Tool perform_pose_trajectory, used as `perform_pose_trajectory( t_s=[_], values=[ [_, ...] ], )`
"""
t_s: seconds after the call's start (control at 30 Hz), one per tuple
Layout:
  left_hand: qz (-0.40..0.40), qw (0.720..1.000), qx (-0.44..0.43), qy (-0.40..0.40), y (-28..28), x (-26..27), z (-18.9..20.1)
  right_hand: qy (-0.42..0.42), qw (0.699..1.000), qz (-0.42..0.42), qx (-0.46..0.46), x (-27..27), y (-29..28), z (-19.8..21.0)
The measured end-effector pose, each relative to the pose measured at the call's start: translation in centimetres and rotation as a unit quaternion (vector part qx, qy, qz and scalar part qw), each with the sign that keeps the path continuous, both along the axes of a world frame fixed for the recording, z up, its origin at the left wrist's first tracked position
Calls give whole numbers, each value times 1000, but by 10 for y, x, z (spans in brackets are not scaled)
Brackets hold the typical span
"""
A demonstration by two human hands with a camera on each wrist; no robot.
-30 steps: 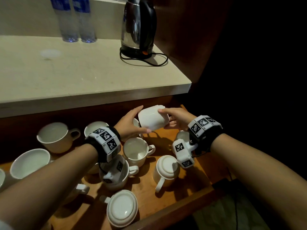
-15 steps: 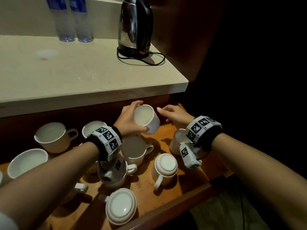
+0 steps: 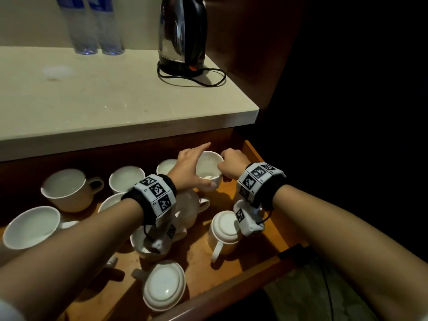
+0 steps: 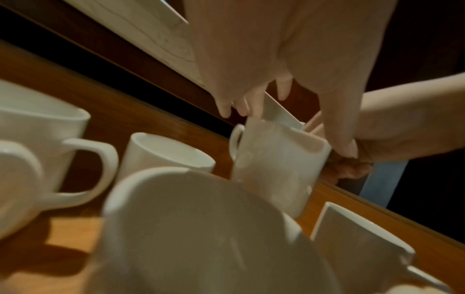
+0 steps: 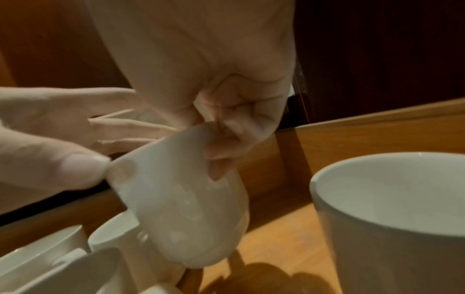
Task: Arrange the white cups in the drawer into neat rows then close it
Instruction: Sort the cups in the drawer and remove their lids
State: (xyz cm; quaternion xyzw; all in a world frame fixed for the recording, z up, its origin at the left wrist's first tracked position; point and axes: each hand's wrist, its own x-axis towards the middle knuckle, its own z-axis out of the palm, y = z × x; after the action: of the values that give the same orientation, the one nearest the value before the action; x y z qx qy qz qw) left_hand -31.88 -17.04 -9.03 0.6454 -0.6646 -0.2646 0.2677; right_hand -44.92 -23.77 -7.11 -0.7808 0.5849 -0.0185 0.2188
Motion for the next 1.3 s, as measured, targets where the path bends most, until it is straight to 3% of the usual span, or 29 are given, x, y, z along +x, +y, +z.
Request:
perform_pose_trajectory(
  t_s=[0.23, 0.43, 0.73, 1.0, 1.13, 1.3],
  values=[
    [30, 999, 33, 9, 15, 15, 2, 0, 996, -63, 57, 0, -7, -16],
    [44, 997, 53, 41, 25, 25, -4, 13, 993, -68, 91, 2, -14, -26],
    [25, 994, 80, 73, 25, 26, -8, 100, 991, -19, 90, -2, -11, -42],
    [-19, 995, 68, 65, 20, 18, -8, 154, 986, 69, 13, -12, 8, -7],
    [-36, 994, 64, 79, 20, 8, -6, 212, 969, 115, 56, -23, 24, -9],
    [-44, 990, 62, 116, 25, -3, -8, 251, 939, 161, 174, -30, 41, -23]
  ],
)
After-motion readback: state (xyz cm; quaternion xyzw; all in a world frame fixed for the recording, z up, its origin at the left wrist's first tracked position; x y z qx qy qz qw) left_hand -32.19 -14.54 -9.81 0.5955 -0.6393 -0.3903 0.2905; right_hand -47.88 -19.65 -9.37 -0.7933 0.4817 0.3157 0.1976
